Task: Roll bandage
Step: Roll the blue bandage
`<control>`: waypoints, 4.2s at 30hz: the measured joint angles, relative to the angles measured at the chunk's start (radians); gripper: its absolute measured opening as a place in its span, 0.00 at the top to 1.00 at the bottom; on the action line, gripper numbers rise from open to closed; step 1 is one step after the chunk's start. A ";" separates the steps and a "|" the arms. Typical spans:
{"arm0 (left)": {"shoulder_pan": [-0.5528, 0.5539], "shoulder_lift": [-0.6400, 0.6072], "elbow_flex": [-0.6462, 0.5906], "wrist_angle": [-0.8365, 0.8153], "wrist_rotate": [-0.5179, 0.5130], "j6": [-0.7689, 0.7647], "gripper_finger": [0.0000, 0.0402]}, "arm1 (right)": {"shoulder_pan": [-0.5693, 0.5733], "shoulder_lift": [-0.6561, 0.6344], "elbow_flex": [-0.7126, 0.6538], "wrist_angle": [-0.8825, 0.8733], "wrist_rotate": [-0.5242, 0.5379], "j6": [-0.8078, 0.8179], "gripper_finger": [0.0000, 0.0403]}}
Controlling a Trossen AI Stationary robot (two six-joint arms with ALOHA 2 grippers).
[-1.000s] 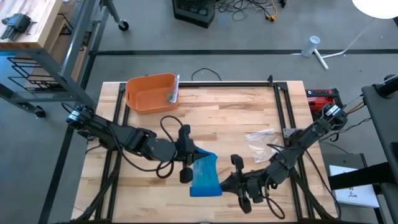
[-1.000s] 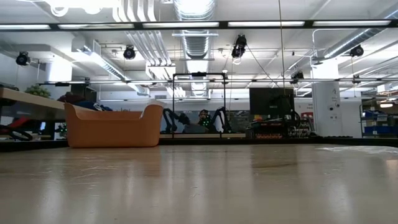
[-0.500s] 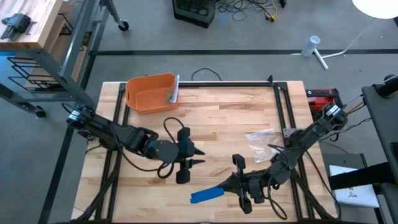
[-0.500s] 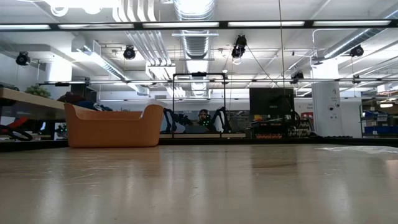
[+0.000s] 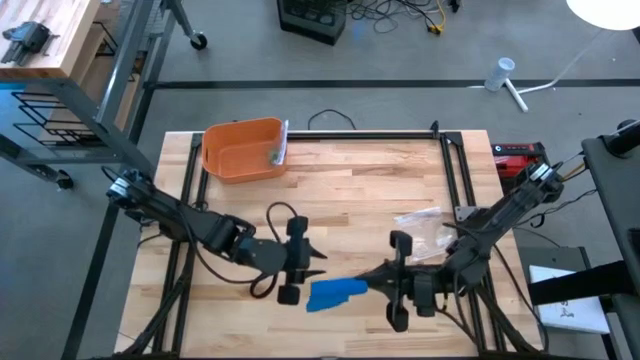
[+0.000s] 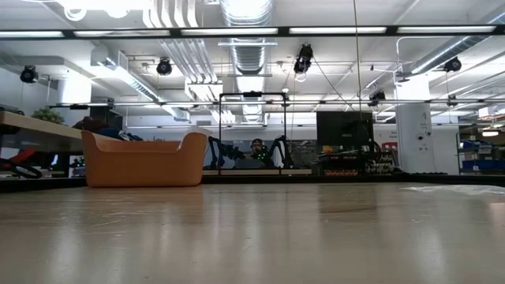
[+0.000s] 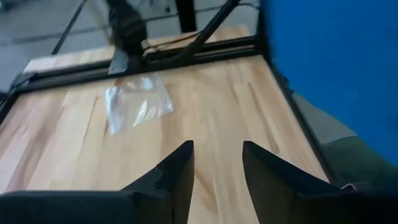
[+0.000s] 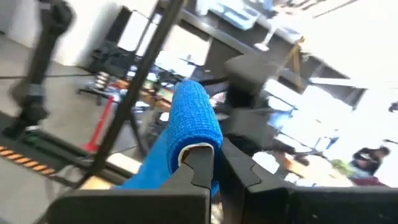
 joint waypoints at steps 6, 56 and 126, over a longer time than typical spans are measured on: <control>-0.053 0.001 -0.078 0.184 0.001 0.089 0.71 | 0.000 -0.001 0.020 -0.001 0.144 -0.084 0.99; -0.100 0.003 -0.096 0.298 -0.027 -0.227 0.91 | 0.022 0.007 0.017 -0.012 0.301 -0.265 0.99; -0.109 -0.058 -0.086 0.310 -0.240 0.036 0.46 | 0.011 0.008 0.036 -0.400 0.060 0.547 0.99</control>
